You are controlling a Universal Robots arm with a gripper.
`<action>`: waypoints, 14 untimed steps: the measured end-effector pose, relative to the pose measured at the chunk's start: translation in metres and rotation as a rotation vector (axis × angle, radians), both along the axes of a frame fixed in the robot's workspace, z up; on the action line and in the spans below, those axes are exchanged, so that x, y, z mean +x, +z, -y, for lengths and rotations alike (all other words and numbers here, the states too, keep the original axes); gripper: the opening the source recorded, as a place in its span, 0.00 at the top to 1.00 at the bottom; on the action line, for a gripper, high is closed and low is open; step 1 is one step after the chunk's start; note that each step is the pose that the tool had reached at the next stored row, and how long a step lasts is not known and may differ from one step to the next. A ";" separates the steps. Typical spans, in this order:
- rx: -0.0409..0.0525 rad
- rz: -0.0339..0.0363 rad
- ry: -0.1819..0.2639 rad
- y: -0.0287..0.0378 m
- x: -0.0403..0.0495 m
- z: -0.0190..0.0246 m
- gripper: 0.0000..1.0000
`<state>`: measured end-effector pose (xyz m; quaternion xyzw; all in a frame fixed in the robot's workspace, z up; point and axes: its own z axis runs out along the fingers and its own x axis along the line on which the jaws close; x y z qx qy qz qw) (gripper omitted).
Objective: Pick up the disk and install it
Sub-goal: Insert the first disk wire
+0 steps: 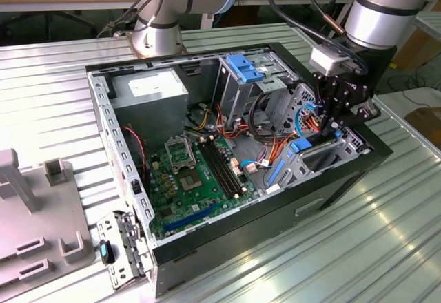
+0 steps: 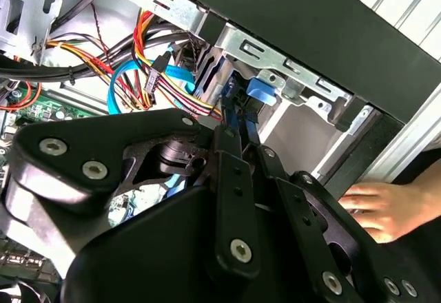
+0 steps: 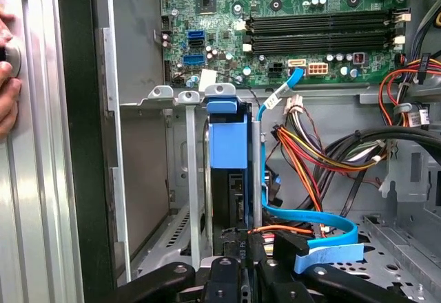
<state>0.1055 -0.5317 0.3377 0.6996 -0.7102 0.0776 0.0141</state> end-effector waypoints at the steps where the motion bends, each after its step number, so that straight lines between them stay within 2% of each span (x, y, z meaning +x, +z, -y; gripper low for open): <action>1: 0.0010 0.0001 0.000 -0.0001 0.0000 0.0000 0.82; 2: 0.0011 0.0001 0.000 0.0009 0.0000 0.0000 0.82; 3: 0.0005 0.0001 0.000 0.0028 0.0000 0.0000 0.76; 7: 0.0004 0.0001 0.000 0.0109 0.0000 0.0000 0.76; 9: 0.0003 0.0001 0.000 0.0110 0.0000 0.0000 0.89; 14: 0.0002 0.0000 0.000 0.0110 -0.0001 0.0000 0.89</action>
